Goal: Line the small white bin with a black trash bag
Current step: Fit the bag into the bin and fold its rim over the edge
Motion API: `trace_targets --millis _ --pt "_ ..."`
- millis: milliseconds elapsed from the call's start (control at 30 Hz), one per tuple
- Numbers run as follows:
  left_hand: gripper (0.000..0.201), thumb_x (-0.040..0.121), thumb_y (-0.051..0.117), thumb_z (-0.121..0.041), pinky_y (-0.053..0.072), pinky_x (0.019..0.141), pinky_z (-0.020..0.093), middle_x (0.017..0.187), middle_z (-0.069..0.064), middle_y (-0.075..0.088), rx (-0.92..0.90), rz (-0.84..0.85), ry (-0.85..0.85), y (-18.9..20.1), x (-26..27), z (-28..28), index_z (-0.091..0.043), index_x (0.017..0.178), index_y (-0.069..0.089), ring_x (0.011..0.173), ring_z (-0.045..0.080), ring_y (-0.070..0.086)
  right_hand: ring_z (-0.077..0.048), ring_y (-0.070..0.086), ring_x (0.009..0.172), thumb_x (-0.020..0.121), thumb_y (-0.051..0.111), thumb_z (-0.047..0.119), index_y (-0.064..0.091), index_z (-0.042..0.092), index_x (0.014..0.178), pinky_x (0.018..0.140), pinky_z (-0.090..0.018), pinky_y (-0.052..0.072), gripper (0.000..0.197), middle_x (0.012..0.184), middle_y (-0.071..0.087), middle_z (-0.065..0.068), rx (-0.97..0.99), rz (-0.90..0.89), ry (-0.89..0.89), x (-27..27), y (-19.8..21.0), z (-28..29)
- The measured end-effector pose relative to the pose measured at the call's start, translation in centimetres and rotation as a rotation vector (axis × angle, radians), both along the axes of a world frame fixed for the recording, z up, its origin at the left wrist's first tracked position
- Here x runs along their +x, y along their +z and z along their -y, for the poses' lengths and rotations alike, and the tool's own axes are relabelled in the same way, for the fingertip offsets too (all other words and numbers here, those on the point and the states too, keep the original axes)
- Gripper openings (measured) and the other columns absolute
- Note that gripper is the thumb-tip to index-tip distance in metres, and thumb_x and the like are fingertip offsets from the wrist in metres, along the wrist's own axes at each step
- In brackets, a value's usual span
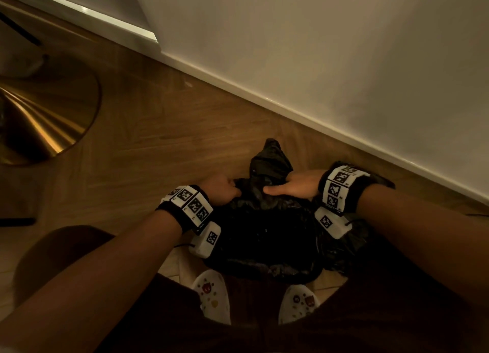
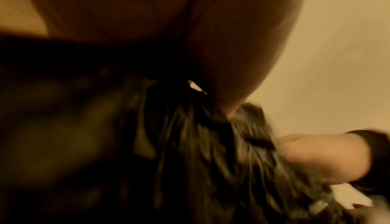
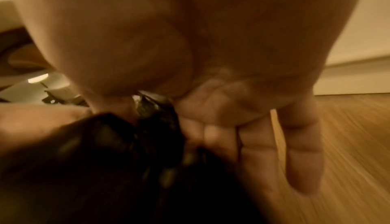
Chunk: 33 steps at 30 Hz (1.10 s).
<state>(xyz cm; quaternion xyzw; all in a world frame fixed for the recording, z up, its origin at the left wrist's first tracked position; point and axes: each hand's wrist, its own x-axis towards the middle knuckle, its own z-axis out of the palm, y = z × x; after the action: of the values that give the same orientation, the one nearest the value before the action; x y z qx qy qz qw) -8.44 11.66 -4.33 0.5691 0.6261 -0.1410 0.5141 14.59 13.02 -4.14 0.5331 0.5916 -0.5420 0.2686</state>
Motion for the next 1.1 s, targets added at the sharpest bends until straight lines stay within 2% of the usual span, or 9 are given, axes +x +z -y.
trace_targets --millis 100,233,333,467,533,700,867,967,1100 --pt "0.033 0.094 0.056 -0.042 0.044 0.072 0.028 0.088 0.001 0.065 -0.027 0.070 -0.085 0.9 0.5 0.2 -0.011 0.095 0.068 0.079 0.013 0.058 -0.018 0.064 0.094 0.087 0.054 0.066 0.063 0.011 0.118 0.080 -0.023 0.051 0.064 0.113 0.067 -0.005 -0.056 0.069 0.090 0.1 -1.1 0.0" --pt "0.042 0.089 0.061 -0.051 0.045 0.094 0.026 0.118 -0.007 0.064 -0.055 0.156 -0.235 1.7 0.9 0.8 -0.026 0.124 0.061 0.103 0.008 0.059 -0.005 0.051 0.060 0.098 0.056 0.035 0.055 0.022 0.076 0.048 -0.010 0.041 0.026 0.073 0.058 0.004 -0.018 0.052 0.150 0.7 -1.4 1.5" --pt "0.061 0.088 0.066 -0.043 0.047 0.094 0.021 0.117 -0.013 0.062 -0.191 0.219 -0.313 1.6 1.3 1.6 -0.031 0.144 0.042 0.101 0.003 0.061 -0.007 0.058 0.071 0.094 0.063 0.029 0.058 0.019 0.090 0.060 -0.013 0.049 0.011 0.091 0.067 -0.003 -0.032 0.022 0.238 0.6 -1.9 3.2" --pt "0.048 0.091 0.066 -0.032 0.051 0.080 0.019 0.117 -0.005 0.067 -0.221 0.200 -0.433 0.8 1.8 3.4 -0.022 0.136 0.051 0.096 0.007 0.065 -0.016 0.062 0.092 0.088 0.069 0.030 0.062 0.010 0.115 0.079 -0.026 0.052 0.034 0.101 0.064 0.000 0.014 -0.051 0.318 0.0 -3.3 5.3" --pt "0.048 0.091 0.067 -0.029 0.053 0.087 0.026 0.123 -0.002 0.066 -0.221 0.231 -0.418 0.2 1.8 4.3 -0.020 0.135 0.051 0.103 0.011 0.065 -0.018 0.062 0.098 0.091 0.065 0.028 0.063 0.010 0.118 0.084 -0.026 0.050 0.032 0.108 0.065 -0.001 0.004 -0.107 0.269 -0.5 -3.8 6.5" --pt "0.066 0.089 0.067 -0.016 0.050 0.100 0.032 0.134 -0.004 0.059 -0.331 0.320 -0.385 -1.3 1.1 6.5 -0.025 0.147 0.036 0.116 0.011 0.059 -0.013 0.060 0.094 0.097 0.059 0.029 0.066 0.015 0.106 0.085 -0.025 0.049 0.019 0.103 0.065 0.003 -0.081 -0.172 0.243 -1.4 -4.4 8.0" --pt "0.066 0.090 0.067 -0.029 0.042 0.110 0.035 0.144 -0.005 0.051 -0.383 0.312 -0.434 -1.7 0.0 6.6 -0.024 0.149 0.036 0.127 0.010 0.052 -0.018 0.067 0.092 0.091 0.068 0.028 0.073 0.010 0.107 0.091 -0.034 0.056 0.024 0.105 0.072 -0.002 -0.122 -0.241 0.256 -2.2 -5.5 7.9" --pt "0.050 0.087 0.070 -0.033 0.048 0.104 0.040 0.129 -0.008 0.064 -0.419 0.359 -0.458 -1.8 -0.2 6.5 -0.024 0.134 0.054 0.116 0.009 0.061 -0.007 0.062 0.075 0.090 0.069 0.020 0.074 0.008 0.104 0.077 -0.023 0.053 0.019 0.093 0.071 0.000 -0.165 -0.290 0.298 -2.9 -5.1 7.0" --pt "0.040 0.081 0.078 -0.031 0.054 0.096 0.041 0.114 -0.003 0.072 -0.504 0.408 -0.485 -1.0 0.2 6.2 -0.020 0.117 0.064 0.106 0.016 0.068 -0.021 0.069 0.092 0.086 0.073 0.026 0.075 0.014 0.103 0.091 -0.038 0.056 0.020 0.102 0.075 -0.007 -0.176 -0.288 0.320 -3.7 -5.0 6.4"
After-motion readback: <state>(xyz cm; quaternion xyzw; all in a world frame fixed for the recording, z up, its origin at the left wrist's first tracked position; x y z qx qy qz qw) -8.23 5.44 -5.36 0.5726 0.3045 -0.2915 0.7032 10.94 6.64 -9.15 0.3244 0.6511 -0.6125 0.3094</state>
